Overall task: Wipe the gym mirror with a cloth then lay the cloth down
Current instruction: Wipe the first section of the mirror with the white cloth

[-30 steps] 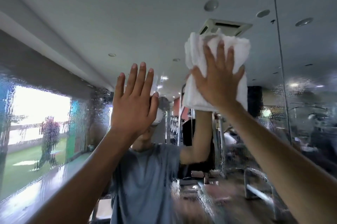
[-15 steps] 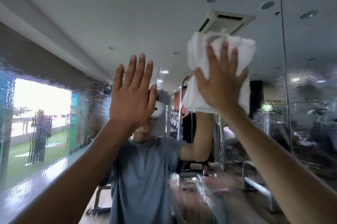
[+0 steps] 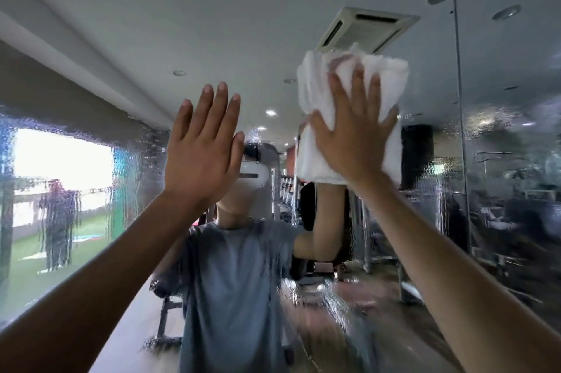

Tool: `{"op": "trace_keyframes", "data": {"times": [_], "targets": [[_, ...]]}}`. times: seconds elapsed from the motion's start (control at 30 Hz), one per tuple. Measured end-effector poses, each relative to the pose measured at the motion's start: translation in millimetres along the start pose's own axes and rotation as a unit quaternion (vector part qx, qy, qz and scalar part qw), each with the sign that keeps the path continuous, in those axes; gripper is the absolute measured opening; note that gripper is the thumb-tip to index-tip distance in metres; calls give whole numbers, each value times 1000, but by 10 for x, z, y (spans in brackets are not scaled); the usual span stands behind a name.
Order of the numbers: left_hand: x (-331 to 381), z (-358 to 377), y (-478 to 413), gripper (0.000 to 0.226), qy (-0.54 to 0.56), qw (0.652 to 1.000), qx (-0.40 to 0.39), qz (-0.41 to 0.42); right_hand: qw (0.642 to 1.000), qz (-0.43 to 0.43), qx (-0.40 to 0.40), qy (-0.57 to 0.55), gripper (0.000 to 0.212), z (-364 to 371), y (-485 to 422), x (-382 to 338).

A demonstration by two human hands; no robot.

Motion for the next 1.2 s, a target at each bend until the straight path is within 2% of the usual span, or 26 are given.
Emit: {"op": "trace_keyframes", "data": {"times": [0.07, 0.17, 0.23, 0.3, 0.37, 0.43, 0.47, 0.53, 0.67, 0.73, 0.8, 0.87, 0.93, 1.0, 1.07, 1.13, 1.2], "targets": [[3, 9, 9, 57, 0, 1000, 2, 1, 996, -92, 18, 8, 73, -11, 256, -119], [15, 10, 78, 57, -5, 1000, 7, -7, 964, -263, 30, 28, 77, 24, 740, 91], [75, 11, 208, 58, -5, 1000, -2, -25, 948, -315, 25, 37, 78, 62, 857, 399], [185, 24, 366, 58, -10, 999, -9, -39, 964, -261, 2, 43, 75, 81, 719, 647], [270, 34, 508, 59, -16, 999, -7, -51, 994, -106, -14, 22, 71, 55, 432, 659], [298, 28, 574, 59, -19, 999, -4, -50, 999, 39, -16, -22, 71, 18, 181, 417], [297, 19, 588, 58, -16, 999, -3, -48, 997, 71, -14, -31, 71, 5, 126, 253], [276, 8, 596, 58, -8, 999, -2, -44, 999, 41, 4, -19, 71, -9, 207, -35], [264, -6, 598, 59, 0, 999, -2, -47, 983, -185, 13, 8, 74, -4, 882, -79], [265, -2, 596, 59, -2, 999, -3, -45, 970, -242, 14, 18, 76, 31, 1130, 176], [279, 10, 601, 59, -11, 999, -2, -47, 979, -203, 0, 32, 74, 51, 1057, 437], [295, 18, 606, 59, -19, 999, 1, -50, 997, -72, -21, 15, 73, 59, 755, 514], [301, 20, 607, 58, -17, 999, 2, -49, 999, 42, -27, -19, 72, 45, 474, 353], [288, 18, 613, 58, -13, 999, 2, -46, 997, 70, -19, -26, 73, 42, 407, 106], [275, 19, 619, 58, -13, 999, 1, -44, 1000, 14, 2, -8, 72, 38, 579, -63], [269, 18, 623, 59, -10, 999, -1, -45, 994, -108, 25, 6, 72, 34, 887, -68], [279, 15, 618, 59, -8, 999, -2, -47, 972, -230, 35, 23, 74, 47, 1130, 103]]}}
Point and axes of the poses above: each hand's wrist, its own y-axis away from the middle knuckle, its own z-axis out of the palm, x = y × z, the point moved 2 cm from there along -y, towards the middle knuckle, and after that the axes turned 9 degrees about y, right-handed, at the moved point
